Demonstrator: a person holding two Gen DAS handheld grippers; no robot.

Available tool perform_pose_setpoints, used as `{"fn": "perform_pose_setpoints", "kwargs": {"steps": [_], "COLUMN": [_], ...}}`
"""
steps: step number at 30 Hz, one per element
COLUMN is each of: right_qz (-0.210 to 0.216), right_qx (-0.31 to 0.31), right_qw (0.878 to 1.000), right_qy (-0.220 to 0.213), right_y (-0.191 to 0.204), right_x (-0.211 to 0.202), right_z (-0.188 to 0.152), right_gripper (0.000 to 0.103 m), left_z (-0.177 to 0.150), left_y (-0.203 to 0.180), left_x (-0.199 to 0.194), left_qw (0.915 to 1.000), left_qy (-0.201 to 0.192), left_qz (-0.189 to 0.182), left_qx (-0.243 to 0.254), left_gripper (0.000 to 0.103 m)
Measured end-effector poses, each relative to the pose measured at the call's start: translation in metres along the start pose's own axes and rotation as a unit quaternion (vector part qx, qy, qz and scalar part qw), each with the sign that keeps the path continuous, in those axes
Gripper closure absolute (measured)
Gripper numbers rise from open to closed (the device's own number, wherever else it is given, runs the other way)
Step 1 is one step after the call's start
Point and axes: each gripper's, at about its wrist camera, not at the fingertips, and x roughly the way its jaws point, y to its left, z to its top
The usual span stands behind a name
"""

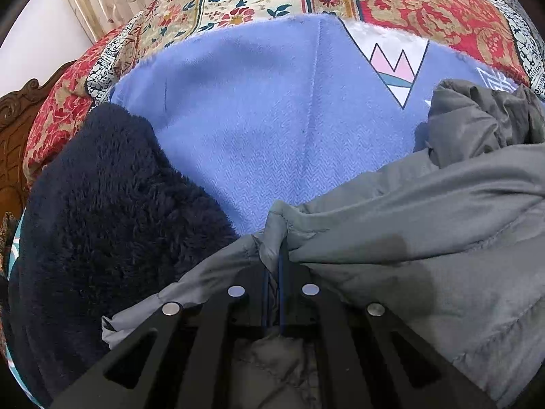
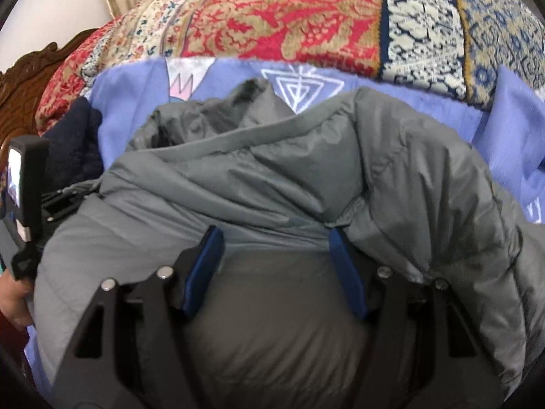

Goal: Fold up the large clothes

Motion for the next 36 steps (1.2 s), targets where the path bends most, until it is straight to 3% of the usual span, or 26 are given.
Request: {"fn": "perform_pose_setpoints", "kwargs": {"steps": [5,8,10,12,14,17,19,22,26,28,33,36], "right_qz": [-0.012,-0.012,-0.01,-0.008,-0.011,-0.018,-0.02,-0.014,0.047,0.069,0.059,0.037], "right_qx": [-0.004,-0.006,-0.007,-0.007,-0.009,-0.017,-0.03,-0.03,-0.031,-0.025,0.023,0.063], "right_qw": [1.0,1.0,1.0,1.0,1.0,1.0,0.999,0.999,0.998,0.995,0.996,0.997], "right_qy": [0.001,-0.001,-0.003,-0.003,-0.003,0.007,0.026,0.036,-0.035,-0.064,-0.063,-0.04], "right_y": [0.002,0.002,0.001,0.001,0.003,0.006,0.007,0.007,0.009,0.0,-0.059,-0.096], "right_x": [0.007,0.008,0.007,0.008,0.007,0.001,-0.005,-0.021,-0.09,-0.122,-0.17,-0.17], "right_z": [-0.003,-0.003,-0.003,-0.003,-0.002,-0.001,0.001,0.003,0.004,0.0,-0.025,-0.043], "right_gripper": [0.04,0.04,0.04,0.04,0.04,0.039,0.039,0.036,0.023,0.008,0.007,0.007], "left_z": [0.002,0.007,0.009,0.004,-0.004,-0.02,-0.033,-0.046,-0.053,-0.054,-0.067,-0.072], "left_y": [0.004,0.027,0.058,0.086,0.103,0.117,0.131,0.148,0.14,0.134,0.14,0.146], "left_x": [-0.007,-0.042,-0.083,-0.111,-0.119,-0.111,-0.1,-0.088,-0.067,-0.061,-0.046,-0.045], "left_qw": [1.0,0.9968,0.9883,0.9817,0.9813,0.9823,0.9765,0.9715,0.9594,0.9545,0.9259,0.923], "left_qy": [0.002,-0.021,-0.06,-0.079,-0.065,-0.026,0.003,0.017,0.055,0.056,0.062,0.058], "left_qz": [-0.006,-0.074,-0.133,-0.164,-0.168,-0.166,-0.184,-0.173,-0.206,-0.22,-0.278,-0.281], "left_qx": [0.002,-0.021,-0.046,-0.058,-0.067,-0.082,-0.113,-0.161,-0.184,-0.193,-0.248,-0.256], "left_gripper": [0.076,0.076,0.076,0.068,0.046,0.042,0.041,0.036,0.035,0.035,0.031,0.028]}}
